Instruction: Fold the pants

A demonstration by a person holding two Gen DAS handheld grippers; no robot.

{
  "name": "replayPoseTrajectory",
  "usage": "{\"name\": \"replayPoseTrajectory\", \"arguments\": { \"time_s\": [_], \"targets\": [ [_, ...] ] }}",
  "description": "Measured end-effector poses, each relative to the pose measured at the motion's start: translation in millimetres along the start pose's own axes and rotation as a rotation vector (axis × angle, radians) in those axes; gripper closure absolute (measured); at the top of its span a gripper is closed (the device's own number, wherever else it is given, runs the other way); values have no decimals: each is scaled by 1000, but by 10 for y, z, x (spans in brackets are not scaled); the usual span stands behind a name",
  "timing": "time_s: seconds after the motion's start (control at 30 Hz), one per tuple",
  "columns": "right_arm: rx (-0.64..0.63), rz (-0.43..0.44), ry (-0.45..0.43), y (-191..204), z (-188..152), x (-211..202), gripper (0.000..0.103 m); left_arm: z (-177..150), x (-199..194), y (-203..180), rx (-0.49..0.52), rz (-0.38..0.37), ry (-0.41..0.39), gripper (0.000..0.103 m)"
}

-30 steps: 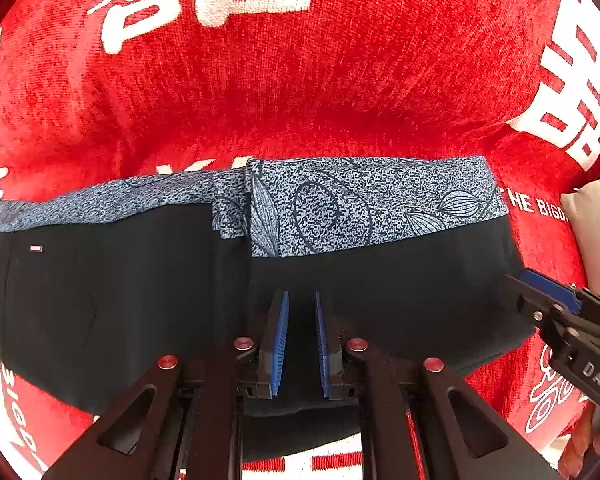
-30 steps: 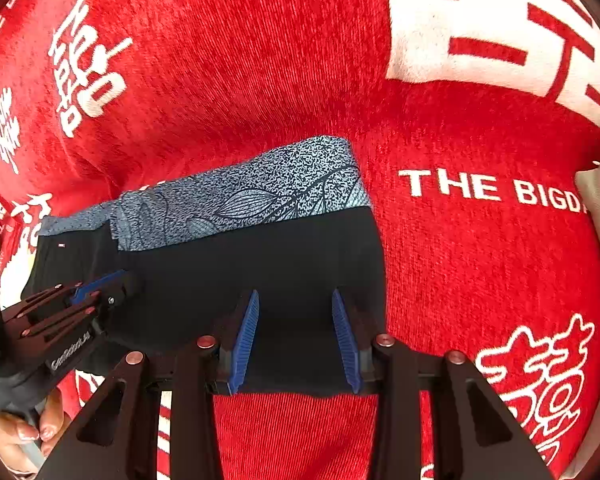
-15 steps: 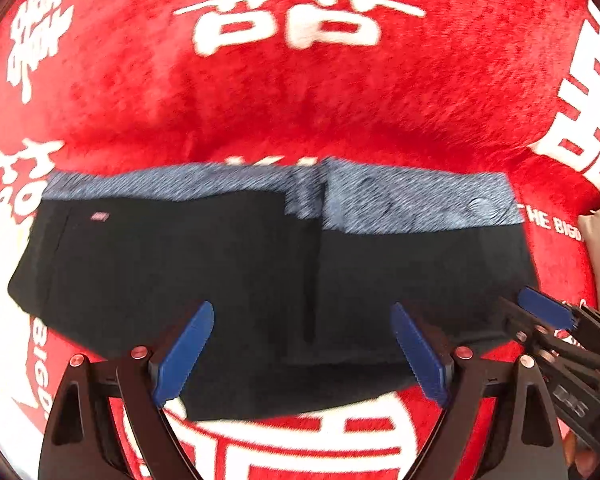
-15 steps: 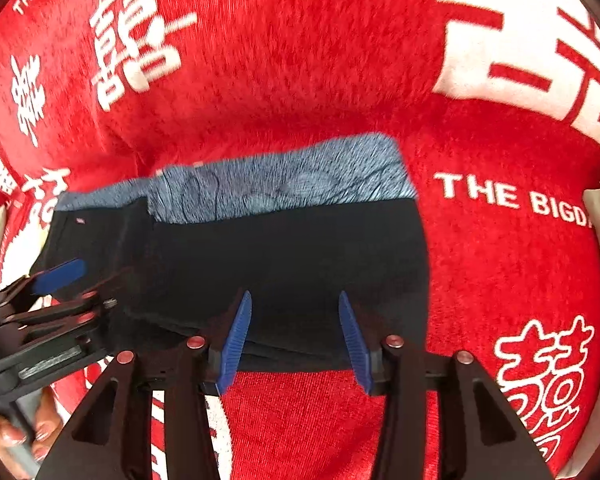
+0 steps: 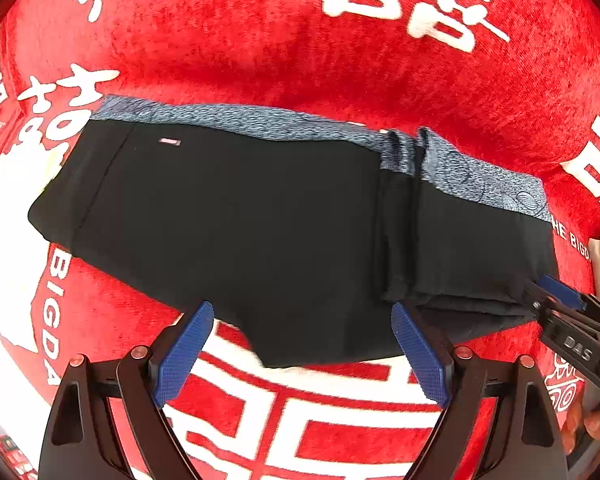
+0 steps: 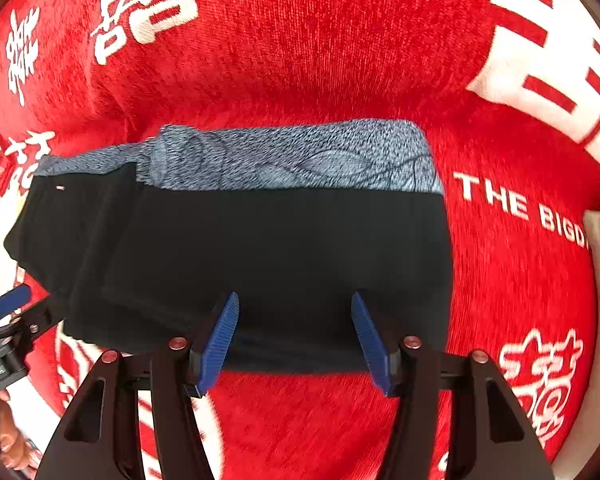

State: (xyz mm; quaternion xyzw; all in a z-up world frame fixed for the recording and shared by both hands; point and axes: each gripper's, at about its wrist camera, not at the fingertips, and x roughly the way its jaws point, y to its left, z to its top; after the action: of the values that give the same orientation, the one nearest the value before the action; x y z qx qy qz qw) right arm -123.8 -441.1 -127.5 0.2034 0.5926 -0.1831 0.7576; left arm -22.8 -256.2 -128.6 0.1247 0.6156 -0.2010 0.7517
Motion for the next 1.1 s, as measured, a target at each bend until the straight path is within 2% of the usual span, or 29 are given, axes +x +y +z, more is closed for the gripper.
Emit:
{"name": "replayPoseTrajectory", "arguments": {
  "time_s": [0.1, 0.23, 0.43, 0.63, 0.77, 0.83, 0.9, 0.93, 1.0, 1.1],
  "targets": [
    [20, -4, -7, 49, -126, -201, 30, -21, -9, 124, -2, -15, 11, 12],
    [23, 7, 18, 255, -280, -335, 30, -56, 3, 349, -20, -49, 21, 12],
    [-56, 20, 59, 810, -458, -329, 28, -155, 90, 856, -100, -111, 48, 12],
    [-134, 10, 71, 1276, -413, -197, 27, -222, 123, 1455, -224, -131, 51, 12],
    [-176, -71, 29, 1369, -311, -140, 24, -188, 138, 1733, -280, -153, 33, 12],
    [-188, -107, 42, 1354, -268, -12, 23, -164, 149, 1824, -301, -171, 21, 12],
    [-140, -85, 132, 1261, -262, 225, 23, -130, 182, 1937, -331, -192, 10, 12],
    [-103, -64, 146, 1204, -265, 275, 22, -113, 195, 1989, -349, -203, 5, 12],
    [-57, -34, 122, 1148, -254, 265, 22, -85, 223, 2096, -392, -232, -5, 12],
    [-78, -51, 114, 1180, -275, 265, 21, -48, 302, 2274, -473, -303, -11, 12]
  ]
}}
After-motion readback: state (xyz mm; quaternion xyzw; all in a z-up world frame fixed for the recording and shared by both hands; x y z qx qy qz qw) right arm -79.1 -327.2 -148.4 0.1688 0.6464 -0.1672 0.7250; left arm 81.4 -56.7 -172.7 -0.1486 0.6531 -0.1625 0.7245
